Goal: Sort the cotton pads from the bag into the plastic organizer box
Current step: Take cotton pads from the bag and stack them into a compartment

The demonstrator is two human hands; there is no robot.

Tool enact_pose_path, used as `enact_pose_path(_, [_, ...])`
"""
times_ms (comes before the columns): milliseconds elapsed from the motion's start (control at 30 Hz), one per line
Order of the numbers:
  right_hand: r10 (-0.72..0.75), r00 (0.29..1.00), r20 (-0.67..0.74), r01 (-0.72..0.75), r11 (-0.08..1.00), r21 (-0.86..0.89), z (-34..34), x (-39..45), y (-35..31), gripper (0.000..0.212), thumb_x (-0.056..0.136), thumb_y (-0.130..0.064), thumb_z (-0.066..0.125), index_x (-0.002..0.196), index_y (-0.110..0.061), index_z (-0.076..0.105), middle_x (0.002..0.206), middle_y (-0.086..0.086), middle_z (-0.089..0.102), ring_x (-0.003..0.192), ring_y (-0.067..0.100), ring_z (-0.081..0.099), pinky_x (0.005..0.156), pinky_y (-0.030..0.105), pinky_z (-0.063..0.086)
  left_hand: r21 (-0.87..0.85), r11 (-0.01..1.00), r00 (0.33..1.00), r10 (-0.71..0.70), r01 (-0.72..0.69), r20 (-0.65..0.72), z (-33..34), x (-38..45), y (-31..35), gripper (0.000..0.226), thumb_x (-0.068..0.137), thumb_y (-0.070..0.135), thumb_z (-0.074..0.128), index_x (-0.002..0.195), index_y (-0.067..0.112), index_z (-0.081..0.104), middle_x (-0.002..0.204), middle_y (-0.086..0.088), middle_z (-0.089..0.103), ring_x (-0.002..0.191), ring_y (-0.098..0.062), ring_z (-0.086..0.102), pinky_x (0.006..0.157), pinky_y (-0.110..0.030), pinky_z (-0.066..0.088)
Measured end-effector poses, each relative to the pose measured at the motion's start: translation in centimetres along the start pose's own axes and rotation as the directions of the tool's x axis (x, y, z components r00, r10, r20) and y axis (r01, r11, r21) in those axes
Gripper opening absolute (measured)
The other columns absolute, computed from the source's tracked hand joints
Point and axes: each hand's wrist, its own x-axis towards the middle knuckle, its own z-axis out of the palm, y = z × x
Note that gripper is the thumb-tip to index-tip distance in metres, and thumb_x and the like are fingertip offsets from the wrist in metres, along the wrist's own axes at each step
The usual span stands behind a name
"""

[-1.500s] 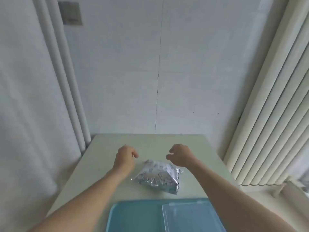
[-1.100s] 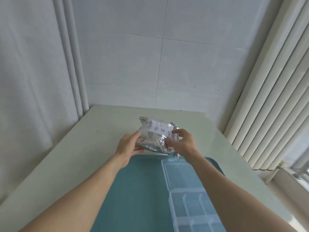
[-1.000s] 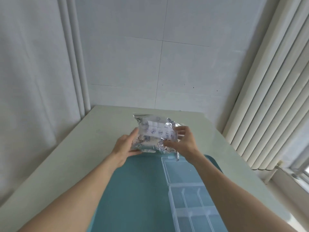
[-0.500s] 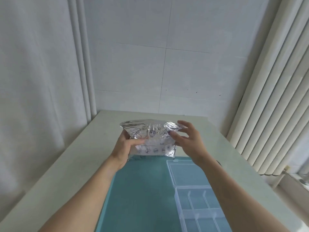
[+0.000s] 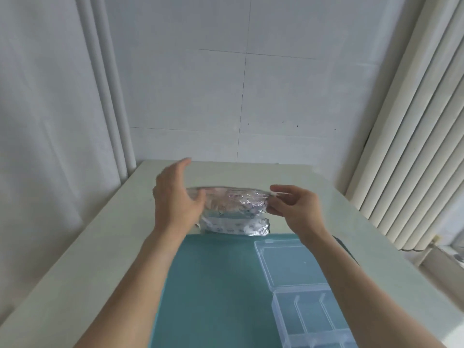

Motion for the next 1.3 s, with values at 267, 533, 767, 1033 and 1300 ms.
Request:
enact_pose_path(267, [-0.166,0.986,0.016,0.167,0.982,-0.092,2.1,-4.3,-2.8,0.010,0.077,-0.004,0.084,0.083,-0.009,0.078,0.074,0.005,0.077,0.071,0.023,0.076,0.074,0.035,0.063,-0.090,0.922,0.885,0.387,-0.377,0.259,2.5,-2.0,4.9,0.027,0.093,0.031,0.059,0.111,0.017,0.072,0.097,0.004,0.071,0.090,-0.018,0.064,0.088,-0.042,0.050])
enact_pose_path(533, [-0.204,0.977,0.060,0.212,0.928,-0.306,1.8,-4.2,-3.6,0.010,0.078,-0.011,0.083,0.082,-0.020,0.081,0.071,-0.006,0.076,0.070,0.011,0.075,0.076,0.039,0.062,-0.166,0.883,0.845,0.469,-0.440,0.255,2.3,-1.7,4.6,0.016,0.094,0.024,0.062,0.102,0.014,0.073,0.091,0.005,0.071,0.083,-0.016,0.064,0.079,-0.035,0.051])
enact_pose_path(767, [-0.238,0.968,0.073,0.247,0.880,-0.404,1.4,-1.8,-4.6,0.011,0.075,-0.008,0.078,0.074,-0.020,0.078,0.067,-0.008,0.075,0.065,0.006,0.073,0.067,0.026,0.059,-0.059,0.908,0.881,0.417,-0.415,0.223,1.9,-0.2,3.4,0.008,0.095,0.019,0.063,0.092,0.012,0.067,0.086,0.006,0.067,0.078,-0.018,0.063,0.080,-0.035,0.046])
enact_pose_path(1033, [-0.220,0.968,0.121,0.251,0.835,-0.490,-0.9,-1.7,-4.4,0.012,0.077,-0.007,0.077,0.072,-0.018,0.077,0.065,-0.006,0.074,0.065,0.010,0.073,0.073,0.038,0.062,-0.021,0.943,0.895,0.321,-0.331,0.309,0.8,0.6,1.7,0.007,0.091,0.018,0.070,0.085,0.017,0.068,0.087,0.010,0.063,0.081,-0.018,0.064,0.080,-0.041,0.051])
enact_pose_path(1300, [-0.169,0.984,-0.060,0.123,0.880,-0.458,-1.9,-2.4,-4.0,0.007,0.078,-0.005,0.069,0.071,-0.004,0.069,0.056,0.000,0.071,0.049,0.018,0.070,0.045,0.019,0.050,0.109,0.969,0.926,0.177,-0.224,0.333,-1.5,1.7,0.0,0.011,0.089,0.012,0.071,0.081,0.018,0.066,0.088,0.008,0.060,0.080,-0.018,0.062,0.077,-0.044,0.052])
